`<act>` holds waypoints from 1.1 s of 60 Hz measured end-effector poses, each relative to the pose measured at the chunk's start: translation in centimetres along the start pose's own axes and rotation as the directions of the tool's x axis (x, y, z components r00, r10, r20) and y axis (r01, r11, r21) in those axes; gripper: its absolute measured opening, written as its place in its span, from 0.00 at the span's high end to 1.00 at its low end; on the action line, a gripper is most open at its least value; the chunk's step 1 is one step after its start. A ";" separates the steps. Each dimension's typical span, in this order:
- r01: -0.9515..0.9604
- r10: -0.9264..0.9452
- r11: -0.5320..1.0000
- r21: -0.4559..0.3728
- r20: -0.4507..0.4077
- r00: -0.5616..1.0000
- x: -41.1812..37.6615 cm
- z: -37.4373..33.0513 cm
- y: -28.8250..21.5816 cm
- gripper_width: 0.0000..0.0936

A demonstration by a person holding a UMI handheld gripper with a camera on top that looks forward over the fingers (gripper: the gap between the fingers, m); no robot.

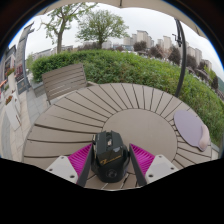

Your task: Arrange mouse

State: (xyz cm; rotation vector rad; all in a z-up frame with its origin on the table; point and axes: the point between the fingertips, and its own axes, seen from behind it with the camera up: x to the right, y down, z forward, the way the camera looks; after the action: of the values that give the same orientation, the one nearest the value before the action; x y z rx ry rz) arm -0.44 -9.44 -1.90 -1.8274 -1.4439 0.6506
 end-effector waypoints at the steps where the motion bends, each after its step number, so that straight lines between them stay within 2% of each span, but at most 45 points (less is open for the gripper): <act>1: 0.005 -0.005 1.000 -0.007 -0.002 1.000 0.0 0.0 0.0 0.26; 7: 0.058 -0.058 0.998 -0.021 -0.005 0.998 -0.1 -0.2 -0.1 0.33; 8: 0.059 -0.059 0.998 -0.014 0.000 0.998 -0.2 -0.3 -0.3 0.38; 18: 0.007 -0.008 1.000 0.012 0.048 0.999 1.3 -3.9 -3.6 0.38; 22: -0.018 0.015 0.999 0.050 0.054 0.998 3.5 -6.3 -5.8 0.38; 28: -0.056 0.053 0.996 0.063 0.055 0.997 8.5 -9.6 -8.8 0.38; 34: -0.028 0.028 0.998 0.058 0.006 1.000 16.1 -10.9 -10.7 0.38; 42: 0.013 -0.010 0.999 0.037 -0.076 0.997 26.8 -8.2 -11.5 0.38; 47: 0.027 -0.026 1.000 0.009 -0.102 0.994 32.0 -5.2 -10.1 0.39; 57: 0.048 -0.051 0.998 -0.048 -0.061 0.997 35.8 1.7 -6.4 0.38; 66: 0.026 -0.029 0.995 -0.096 -0.031 0.999 36.5 5.6 -3.8 0.31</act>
State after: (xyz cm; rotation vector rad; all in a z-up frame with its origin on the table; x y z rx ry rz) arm 2.10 27.59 -1.00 -1.8790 -1.4996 0.5444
